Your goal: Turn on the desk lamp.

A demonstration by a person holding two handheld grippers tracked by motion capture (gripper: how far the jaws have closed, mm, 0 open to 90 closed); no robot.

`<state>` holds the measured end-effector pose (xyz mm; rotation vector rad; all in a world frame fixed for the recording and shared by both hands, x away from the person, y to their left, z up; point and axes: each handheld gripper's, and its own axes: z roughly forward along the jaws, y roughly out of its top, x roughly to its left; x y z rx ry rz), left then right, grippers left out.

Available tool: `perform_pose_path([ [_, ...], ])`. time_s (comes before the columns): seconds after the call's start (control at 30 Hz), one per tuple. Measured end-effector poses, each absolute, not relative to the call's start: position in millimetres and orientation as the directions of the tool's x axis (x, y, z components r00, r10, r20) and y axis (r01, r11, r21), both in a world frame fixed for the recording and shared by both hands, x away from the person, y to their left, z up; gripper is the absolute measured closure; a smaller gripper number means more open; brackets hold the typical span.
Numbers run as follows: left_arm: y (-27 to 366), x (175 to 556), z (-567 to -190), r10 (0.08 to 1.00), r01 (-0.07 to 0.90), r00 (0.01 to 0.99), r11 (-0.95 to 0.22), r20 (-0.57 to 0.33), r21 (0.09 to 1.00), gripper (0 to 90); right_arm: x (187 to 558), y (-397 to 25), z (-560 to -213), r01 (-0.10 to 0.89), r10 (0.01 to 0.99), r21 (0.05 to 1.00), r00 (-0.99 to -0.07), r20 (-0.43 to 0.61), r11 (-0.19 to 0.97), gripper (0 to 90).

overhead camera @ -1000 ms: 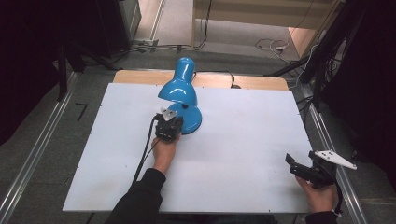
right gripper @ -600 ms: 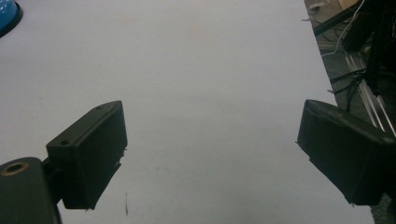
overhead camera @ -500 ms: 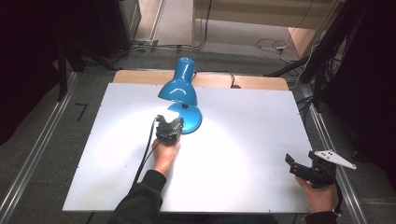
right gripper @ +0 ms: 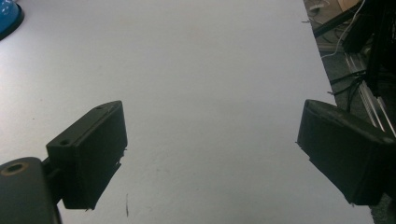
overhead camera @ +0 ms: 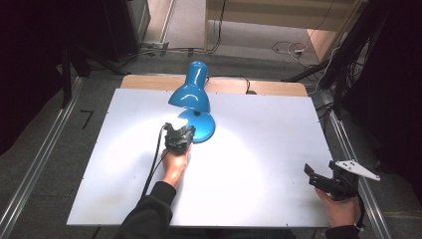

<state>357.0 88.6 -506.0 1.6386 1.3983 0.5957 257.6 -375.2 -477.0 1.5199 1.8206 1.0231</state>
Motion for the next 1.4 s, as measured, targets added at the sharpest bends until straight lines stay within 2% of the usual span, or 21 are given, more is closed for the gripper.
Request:
perform_pose_path([
  [0.3, 90, 353, -504, 0.945, 0.533, 0.267, 0.017, -0.187, 0.846, 88.2, 258, -375, -477, 0.560, 0.977, 0.826, -0.205, 0.061, 0.066, 7.1],
  [0.4, 90, 351, -501, 0.944, 0.528, 0.278, 0.003, -0.176, 0.849, 76.8, 258, -375, -477, 0.559, 0.977, 0.826, -0.207, 0.058, 0.070, 7.1],
  [0.5, 90, 348, -498, 0.947, 0.531, 0.276, -0.006, -0.166, 0.848, 61.8, 258, -375, -477, 0.558, 0.976, 0.827, -0.209, 0.057, 0.072, 7.1],
  [0.63, 91, 346, -493, 0.944, 0.536, 0.272, 0.012, -0.186, 0.844, 48.1, 259, -376, -478, 0.558, 0.976, 0.827, -0.209, 0.055, 0.073, 7.1],
  [0.73, 95, 342, -487, 0.951, 0.537, 0.263, -0.005, -0.162, 0.844, 39.3, 259, -375, -478, 0.561, 0.977, 0.825, -0.208, 0.056, 0.072, 7.1],
  [0.83, 100, 339, -484, 0.949, 0.541, 0.264, 0.004, -0.174, 0.841, 35.2, 259, -375, -478, 0.563, 0.977, 0.824, -0.205, 0.057, 0.070, 7.0],
  [0.93, 100, 336, -481, 0.949, 0.530, 0.269, -0.003, -0.165, 0.848, 32.7, 260, -375, -479, 0.567, 0.977, 0.821, -0.204, 0.061, 0.068, 7.1],
  [1.4, 103, 333, -477, 0.945, 0.524, 0.278, 0.002, -0.173, 0.852, 32.5, 262, -378, -481, 0.581, 0.978, 0.812, -0.194, 0.080, 0.049, 7.1],
])
